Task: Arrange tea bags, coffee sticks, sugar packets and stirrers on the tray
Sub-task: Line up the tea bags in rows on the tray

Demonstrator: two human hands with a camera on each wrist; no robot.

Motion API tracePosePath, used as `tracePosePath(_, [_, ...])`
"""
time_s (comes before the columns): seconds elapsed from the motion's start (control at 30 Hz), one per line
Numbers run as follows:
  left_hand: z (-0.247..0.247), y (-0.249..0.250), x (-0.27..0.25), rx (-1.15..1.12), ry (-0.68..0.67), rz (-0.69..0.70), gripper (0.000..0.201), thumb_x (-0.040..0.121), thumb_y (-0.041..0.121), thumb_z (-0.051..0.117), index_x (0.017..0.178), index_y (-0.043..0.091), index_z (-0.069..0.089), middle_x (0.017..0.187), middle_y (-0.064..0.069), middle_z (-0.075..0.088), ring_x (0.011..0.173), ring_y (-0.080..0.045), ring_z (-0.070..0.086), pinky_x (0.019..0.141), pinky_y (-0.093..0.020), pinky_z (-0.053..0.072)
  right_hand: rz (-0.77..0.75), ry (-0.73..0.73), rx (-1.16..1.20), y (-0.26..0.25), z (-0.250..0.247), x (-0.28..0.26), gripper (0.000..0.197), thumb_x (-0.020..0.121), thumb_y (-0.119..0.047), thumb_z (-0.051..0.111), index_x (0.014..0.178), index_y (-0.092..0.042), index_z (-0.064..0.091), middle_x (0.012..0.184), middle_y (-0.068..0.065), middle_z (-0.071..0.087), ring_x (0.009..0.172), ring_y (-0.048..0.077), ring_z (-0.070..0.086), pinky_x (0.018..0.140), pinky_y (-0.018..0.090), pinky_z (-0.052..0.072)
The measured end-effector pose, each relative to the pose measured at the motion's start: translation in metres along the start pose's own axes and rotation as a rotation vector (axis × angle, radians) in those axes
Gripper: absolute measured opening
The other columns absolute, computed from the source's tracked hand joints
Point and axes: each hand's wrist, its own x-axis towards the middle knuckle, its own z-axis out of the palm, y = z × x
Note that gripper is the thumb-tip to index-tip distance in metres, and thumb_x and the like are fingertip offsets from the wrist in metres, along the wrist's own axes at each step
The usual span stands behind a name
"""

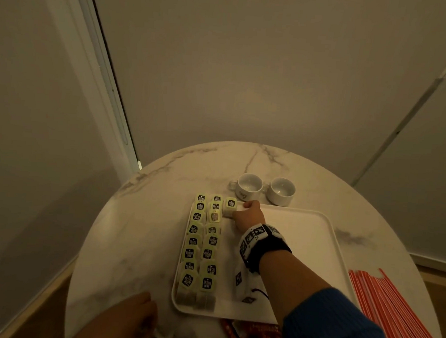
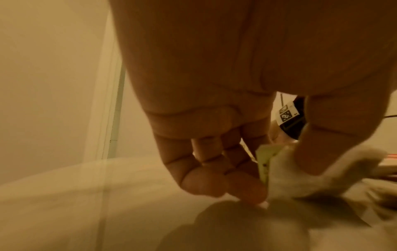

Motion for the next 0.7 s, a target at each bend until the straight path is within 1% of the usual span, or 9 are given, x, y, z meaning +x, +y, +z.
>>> tracePosePath(0.07, [0.001, -0.005, 0.005, -0.179, -0.044, 0.074, 0.011, 0.069, 0.047, 0.052, 0.078, 0.046, 0.046, 0.089, 0.025, 0.044, 0.078, 0.015, 0.045, 0.068, -0.009, 0.037, -0.006, -0.016, 0.012, -0.002, -0.001, -0.002, 0.047, 0.083, -0.02, 0.066, 0.122, -0.016, 0.041, 0.11, 0.01, 0.059, 0.091, 0.025, 0.055, 0.082, 0.035, 0.047])
tracePosePath(0.13, [-0.003, -0.011, 0.017, -0.233, 0.145, 0.091, 0.008, 0.071, 0.048, 0.051, 0.078, 0.048, 0.051, 0.089, 0.027, 0.049, 0.072, 0.012, 0.049, 0.064, -0.013, 0.036, -0.007, -0.04, 0.037, -0.004, -0.003, -0.005, 0.048, 0.082, -0.019, 0.067, 0.122, -0.016, 0.041, 0.11, 0.01, 0.059, 0.094, 0.026, 0.057, 0.082, 0.036, 0.047])
tracePosePath(0.2, [-0.014, -0.013, 0.025, -0.416, 0.207, 0.005, 0.009, 0.071, 0.049, 0.053, 0.08, 0.047, 0.055, 0.088, 0.021, 0.051, 0.068, 0.005, 0.052, 0.061, -0.013, 0.037, -0.014, -0.048, 0.034, -0.005, -0.007, -0.01, 0.047, 0.081, -0.021, 0.068, 0.12, -0.017, 0.042, 0.11, 0.009, 0.06, 0.099, 0.027, 0.059, 0.085, 0.037, 0.048])
tracePosePath(0.3, [-0.038, -0.001, 0.043, -0.449, 0.401, -0.005, 0.009, 0.079, 0.03, 0.072, 0.077, 0.036, 0.065, 0.082, 0.012, 0.047, 0.068, -0.004, 0.052, 0.06, -0.009, 0.038, -0.074, -0.021, -0.028, -0.005, -0.017, -0.024, 0.036, 0.086, -0.022, 0.063, 0.116, -0.013, 0.046, 0.106, 0.005, 0.055, 0.094, 0.023, 0.053, 0.079, 0.032, 0.04])
tracePosePath(0.37, [-0.052, 0.007, 0.06, -0.411, 0.544, -0.027, 0.009, 0.08, 0.025, 0.075, 0.082, 0.032, 0.069, 0.074, 0.013, 0.047, 0.066, -0.004, 0.051, 0.059, -0.01, 0.039, -0.127, -0.05, 0.015, -0.009, -0.022, -0.043, 0.021, 0.087, -0.022, 0.061, 0.103, -0.013, 0.053, 0.098, 0.005, 0.057, 0.085, 0.02, 0.051, 0.074, 0.032, 0.041])
tracePosePath(0.43, [-0.067, 0.017, 0.075, -0.43, 0.608, 0.05, 0.008, 0.083, 0.039, 0.067, 0.089, 0.036, 0.069, 0.071, 0.014, 0.056, 0.068, -0.003, 0.054, 0.061, -0.014, 0.043, -0.155, -0.214, 0.153, -0.019, -0.026, -0.067, 0.015, 0.09, -0.023, 0.058, 0.097, -0.01, 0.057, 0.087, 0.007, 0.061, 0.071, 0.017, 0.051, 0.06, 0.03, 0.041])
tracePosePath(0.5, [-0.072, 0.024, 0.089, -0.494, 0.631, 0.099, 0.02, 0.085, 0.041, 0.054, 0.095, 0.033, 0.07, 0.077, 0.015, 0.065, 0.072, -0.001, 0.059, 0.064, -0.014, 0.047, -0.158, -0.423, 0.277, -0.03, -0.03, -0.09, 0.017, 0.093, -0.021, 0.054, 0.096, -0.005, 0.059, 0.08, 0.009, 0.065, 0.063, 0.017, 0.052, 0.052, 0.027, 0.039])
tracePosePath(0.6, [-0.074, 0.034, 0.105, -0.513, 0.704, 0.159, 0.022, 0.086, 0.027, 0.056, 0.1, 0.021, 0.072, 0.088, 0.011, 0.069, 0.079, 0.001, 0.062, 0.069, -0.014, 0.051, -0.176, -0.613, 0.33, -0.043, -0.036, -0.109, 0.012, 0.093, -0.013, 0.051, 0.084, -0.008, 0.055, 0.079, 0.011, 0.068, 0.062, 0.02, 0.055, 0.049, 0.027, 0.04])
tracePosePath(0.7, [-0.071, 0.037, 0.116, -0.537, 0.8, 0.191, 0.023, 0.082, 0.006, 0.062, 0.102, 0.015, 0.072, 0.092, 0.008, 0.069, 0.085, 0.001, 0.063, 0.075, -0.013, 0.051, -0.208, -0.67, 0.314, -0.042, -0.041, -0.111, 0.013, 0.089, -0.004, 0.057, 0.081, -0.011, 0.05, 0.084, 0.013, 0.068, 0.067, 0.022, 0.057, 0.047, 0.025, 0.042])
